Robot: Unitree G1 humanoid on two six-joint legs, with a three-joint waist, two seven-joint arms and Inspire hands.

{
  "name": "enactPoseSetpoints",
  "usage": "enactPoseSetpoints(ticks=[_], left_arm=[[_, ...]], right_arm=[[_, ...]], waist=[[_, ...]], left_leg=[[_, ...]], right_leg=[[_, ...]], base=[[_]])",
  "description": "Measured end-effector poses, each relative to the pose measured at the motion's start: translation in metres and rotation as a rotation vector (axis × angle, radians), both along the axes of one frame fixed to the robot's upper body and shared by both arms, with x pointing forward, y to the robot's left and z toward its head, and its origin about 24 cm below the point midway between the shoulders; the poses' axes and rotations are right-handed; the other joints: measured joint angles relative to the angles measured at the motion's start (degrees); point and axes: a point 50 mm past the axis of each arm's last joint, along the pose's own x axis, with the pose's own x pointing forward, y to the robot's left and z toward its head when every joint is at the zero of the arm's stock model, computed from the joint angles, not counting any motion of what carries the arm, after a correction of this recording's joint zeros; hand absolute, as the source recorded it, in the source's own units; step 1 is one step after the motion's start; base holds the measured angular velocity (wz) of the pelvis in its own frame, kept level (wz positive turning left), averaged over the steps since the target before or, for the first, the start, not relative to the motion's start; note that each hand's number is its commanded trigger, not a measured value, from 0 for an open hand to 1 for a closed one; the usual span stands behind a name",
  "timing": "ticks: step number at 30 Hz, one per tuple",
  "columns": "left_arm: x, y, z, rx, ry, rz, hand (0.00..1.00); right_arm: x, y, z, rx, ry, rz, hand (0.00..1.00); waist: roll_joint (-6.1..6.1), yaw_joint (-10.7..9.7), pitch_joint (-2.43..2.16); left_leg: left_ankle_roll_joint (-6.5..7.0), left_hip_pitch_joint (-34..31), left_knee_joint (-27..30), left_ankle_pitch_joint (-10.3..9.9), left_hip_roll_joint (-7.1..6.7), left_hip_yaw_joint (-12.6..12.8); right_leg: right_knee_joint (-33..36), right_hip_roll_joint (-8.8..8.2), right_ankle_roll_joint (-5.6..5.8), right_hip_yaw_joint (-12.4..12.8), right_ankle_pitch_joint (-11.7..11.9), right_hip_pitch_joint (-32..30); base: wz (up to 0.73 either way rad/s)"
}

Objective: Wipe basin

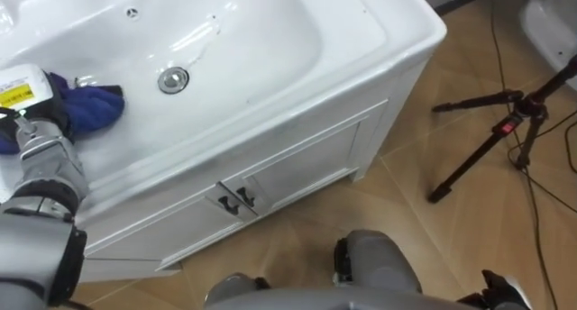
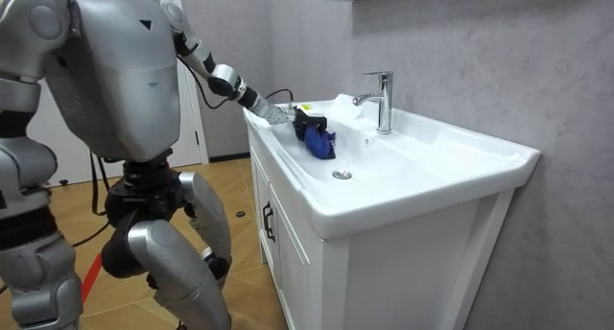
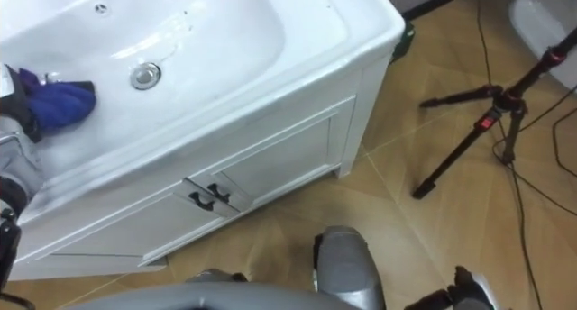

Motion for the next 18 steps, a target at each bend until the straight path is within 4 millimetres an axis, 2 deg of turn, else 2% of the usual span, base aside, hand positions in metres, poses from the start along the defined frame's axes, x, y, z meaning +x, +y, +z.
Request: enactPoseSetpoints(ticks=[6, 10, 12, 18], left_arm=[[-0.009, 0.002, 0.000, 0.013, -0.025, -0.027, 1.00], [-0.021, 0.007, -0.002, 0.027, -0.040, -0.021, 1.00], [-0.024, 0.009, -0.001, 0.022, -0.055, -0.008, 1.00], [-0.033, 0.012, 0.000, 0.014, -0.084, 0.002, 1.00]], right_arm=[[-0.008, -0.010, 0.003, -0.034, 0.010, -0.014, 0.00], [-0.013, -0.014, 0.005, -0.056, 0.018, -0.024, 0.00], [-0.013, -0.016, 0.006, -0.068, 0.020, -0.018, 0.00], [-0.012, -0.018, 0.007, -0.078, 0.015, -0.020, 0.00]], waist=[[0.56, 1.10, 0.00], [1.12, 2.56, -0.35], [1.14, 3.16, -0.62], [1.22, 3.98, -0.86]], left_leg=[[-0.29, 1.80, -1.51, 0.64, -0.29, -0.55], [-0.85, 4.70, -3.95, 1.34, -0.55, -0.49], [-1.01, 5.99, -5.40, 2.29, -1.11, -0.49], [-1.68, 6.56, -6.01, 3.03, -0.93, -1.03]], right_leg=[[-1.32, -0.37, 0.24, -1.09, -0.21, 2.20], [-2.72, 0.03, 0.16, -1.09, -0.33, 4.57], [-3.14, 0.12, 0.10, -1.11, -0.35, 5.29], [-3.13, -0.02, -0.64, -1.81, -0.79, 6.03]], base=[[0.04], [-0.01], [0.04], [0.04]])
